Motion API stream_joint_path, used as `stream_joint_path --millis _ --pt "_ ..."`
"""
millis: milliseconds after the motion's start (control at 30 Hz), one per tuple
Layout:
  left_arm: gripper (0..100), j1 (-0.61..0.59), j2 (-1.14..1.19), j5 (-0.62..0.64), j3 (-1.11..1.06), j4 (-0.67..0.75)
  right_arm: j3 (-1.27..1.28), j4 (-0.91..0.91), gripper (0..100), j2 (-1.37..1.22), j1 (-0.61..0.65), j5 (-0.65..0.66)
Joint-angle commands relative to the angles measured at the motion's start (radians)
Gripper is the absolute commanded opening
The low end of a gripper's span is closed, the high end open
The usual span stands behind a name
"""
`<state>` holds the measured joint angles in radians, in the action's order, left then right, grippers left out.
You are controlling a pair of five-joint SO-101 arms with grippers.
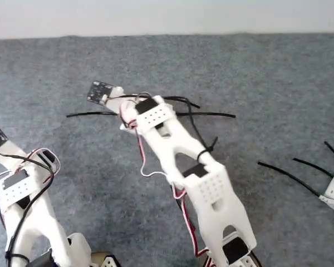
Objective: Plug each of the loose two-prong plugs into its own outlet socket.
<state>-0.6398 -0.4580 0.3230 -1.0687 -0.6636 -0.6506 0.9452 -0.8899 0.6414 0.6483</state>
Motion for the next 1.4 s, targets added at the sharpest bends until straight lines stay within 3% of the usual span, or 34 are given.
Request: stream_joint_path --millis 0,200,333,1000,1133,1367 --pt "20 -0.002 0.002 0.009 0.048 0.026 -0.304 0.054 13.6 -0.105 0.024 -0.023" --pt "20 -0.002 0.002 0.009 0.047 0.026 -0.712 0.209 13.6 -0.354 0.002 -0.023" --pt "20 -0.002 0.002 0.009 0.047 0.026 -0.852 0.266 13.6 -0.466 -0.025 -0.021" --pt "20 0.0 0.003 0.008 0.044 0.026 -0.852 0.381 12.8 -0.498 -0.044 0.038" --pt "20 0.0 0.003 0.008 0.038 0.025 -0.83 0.372 0.1 -0.492 -0.042 0.06" --pt "20 0.0 0.003 0.008 0.036 0.026 -0.87 0.547 0.9 -0.46 -0.019 0.058"
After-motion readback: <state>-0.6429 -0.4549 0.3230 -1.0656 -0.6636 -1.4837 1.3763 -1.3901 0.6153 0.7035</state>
